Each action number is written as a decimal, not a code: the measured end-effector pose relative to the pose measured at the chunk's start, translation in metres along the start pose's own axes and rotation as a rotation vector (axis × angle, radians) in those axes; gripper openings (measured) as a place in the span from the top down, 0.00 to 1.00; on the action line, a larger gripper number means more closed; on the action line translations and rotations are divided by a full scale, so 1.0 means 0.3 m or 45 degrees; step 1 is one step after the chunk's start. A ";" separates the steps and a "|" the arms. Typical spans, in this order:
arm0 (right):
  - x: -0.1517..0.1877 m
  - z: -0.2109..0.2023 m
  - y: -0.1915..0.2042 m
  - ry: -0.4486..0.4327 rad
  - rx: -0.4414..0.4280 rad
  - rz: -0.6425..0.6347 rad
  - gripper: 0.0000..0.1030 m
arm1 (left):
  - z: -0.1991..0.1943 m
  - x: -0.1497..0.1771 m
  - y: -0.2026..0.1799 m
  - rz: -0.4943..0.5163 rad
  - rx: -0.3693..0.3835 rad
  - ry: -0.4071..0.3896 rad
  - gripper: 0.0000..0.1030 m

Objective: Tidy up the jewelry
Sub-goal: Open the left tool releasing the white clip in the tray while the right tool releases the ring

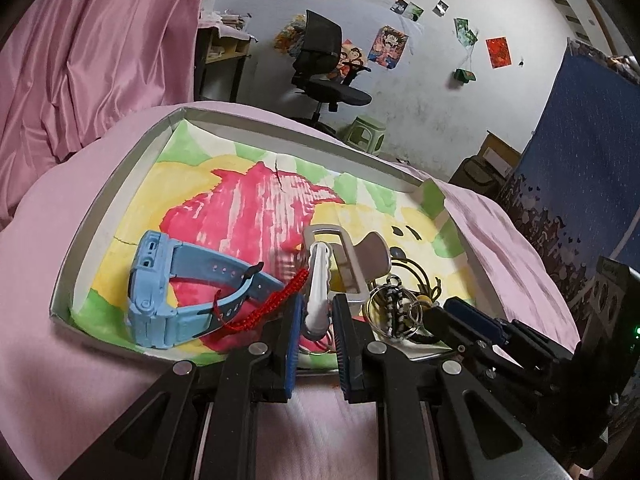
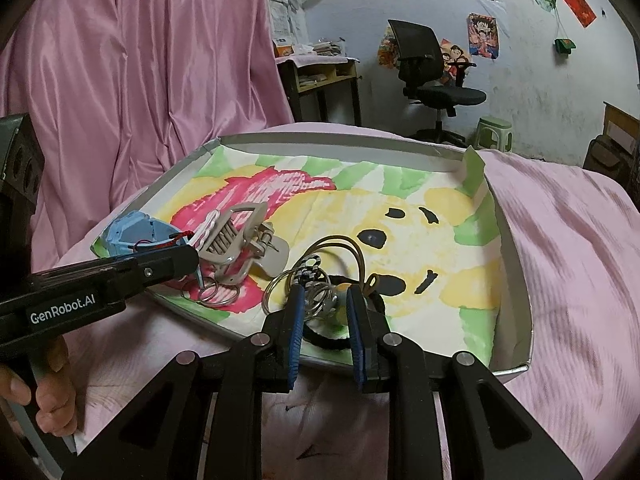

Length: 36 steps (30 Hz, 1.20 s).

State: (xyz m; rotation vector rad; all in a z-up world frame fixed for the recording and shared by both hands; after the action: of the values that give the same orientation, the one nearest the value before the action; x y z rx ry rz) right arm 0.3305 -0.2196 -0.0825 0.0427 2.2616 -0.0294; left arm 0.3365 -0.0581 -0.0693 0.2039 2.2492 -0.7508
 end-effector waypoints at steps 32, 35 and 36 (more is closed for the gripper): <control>-0.055 -0.148 -0.080 -0.192 0.037 0.122 0.22 | -0.199 -0.010 -0.049 0.106 -0.188 -0.192 0.18; -0.054 -0.162 -0.085 -0.201 0.036 0.127 0.17 | -0.222 -0.001 -0.055 0.118 -0.212 -0.209 0.13; -0.054 -0.168 -0.087 -0.205 0.036 0.130 0.15 | -0.231 0.002 -0.059 0.126 -0.217 -0.213 0.12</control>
State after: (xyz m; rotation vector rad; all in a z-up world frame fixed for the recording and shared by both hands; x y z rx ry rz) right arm 0.3011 -0.2442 -0.0378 0.1655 2.0951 -0.0101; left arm 0.2877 -0.0330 -0.0234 0.1626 2.1144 -0.5020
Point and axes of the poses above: each gripper's, at about its wrist camera, not at the fingertips, and z roughly the way its jaws point, y to its left, x to its underside, the point moved 6 cm from there along z, roughly the way its jaws point, and after that the axes turned 15 degrees about x, right-handed, at the moved point
